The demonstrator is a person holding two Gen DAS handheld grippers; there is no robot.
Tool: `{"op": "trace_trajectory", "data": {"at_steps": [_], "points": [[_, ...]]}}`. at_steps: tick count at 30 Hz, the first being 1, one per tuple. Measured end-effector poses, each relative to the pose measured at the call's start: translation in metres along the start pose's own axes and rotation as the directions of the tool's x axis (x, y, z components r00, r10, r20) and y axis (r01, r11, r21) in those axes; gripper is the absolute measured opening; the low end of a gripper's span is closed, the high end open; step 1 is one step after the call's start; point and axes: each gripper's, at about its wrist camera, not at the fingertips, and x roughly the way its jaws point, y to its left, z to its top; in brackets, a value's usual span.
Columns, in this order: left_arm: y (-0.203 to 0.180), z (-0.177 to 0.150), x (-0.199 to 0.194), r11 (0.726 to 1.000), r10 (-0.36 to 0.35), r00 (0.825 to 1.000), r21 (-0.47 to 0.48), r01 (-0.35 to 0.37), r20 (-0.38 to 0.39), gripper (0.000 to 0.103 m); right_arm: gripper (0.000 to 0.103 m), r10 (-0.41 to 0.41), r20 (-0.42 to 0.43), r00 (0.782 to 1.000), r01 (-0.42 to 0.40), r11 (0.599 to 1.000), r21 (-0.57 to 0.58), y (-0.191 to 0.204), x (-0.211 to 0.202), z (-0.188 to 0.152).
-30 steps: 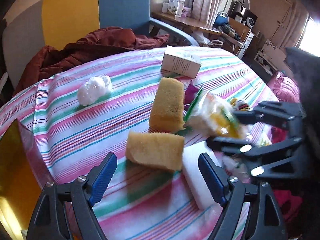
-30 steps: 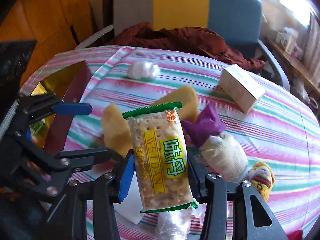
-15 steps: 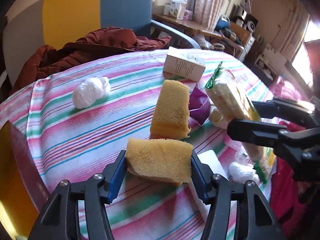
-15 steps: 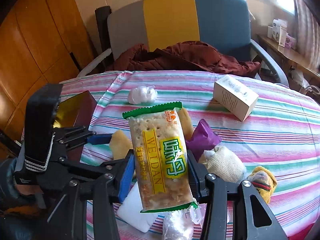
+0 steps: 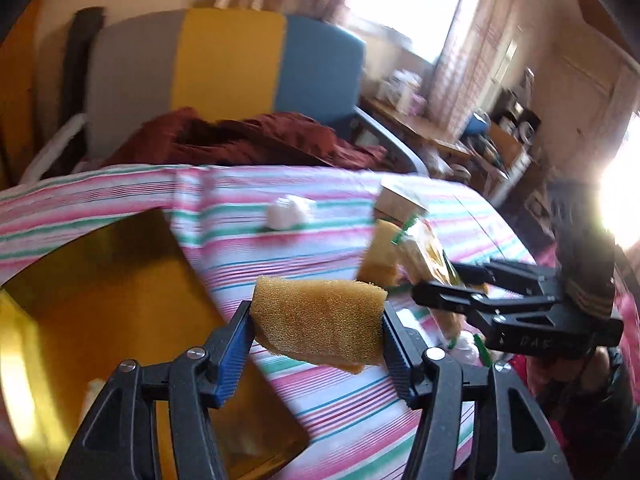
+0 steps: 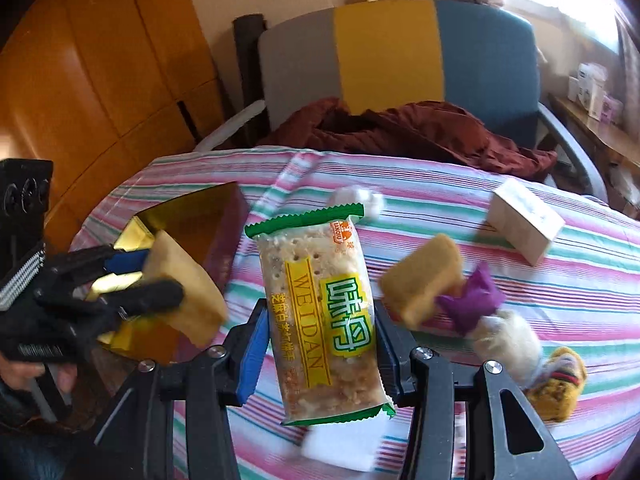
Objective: Organize objects
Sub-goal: 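Carry the sponge and WEIDAN packet to the gold tray and release both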
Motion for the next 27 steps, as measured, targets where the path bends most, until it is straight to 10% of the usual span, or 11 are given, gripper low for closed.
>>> {"op": "trace_trajectory", "data": {"at_steps": [15, 27], "points": [[0.151, -0.056, -0.084, 0.919, 0.327, 0.945, -0.243, -0.311, 0.028, 0.063, 0.049, 0.192, -0.076, 0.978, -0.198, 0.977, -0.076, 0.146, 0.048, 0.007], [0.187, -0.108, -0.093, 0.866, 0.36, 0.931, -0.349, -0.359, -0.064, 0.07, 0.058, 0.179, -0.204, 0.962, -0.194, 0.979, -0.055, 0.183, 0.093, -0.013]]}}
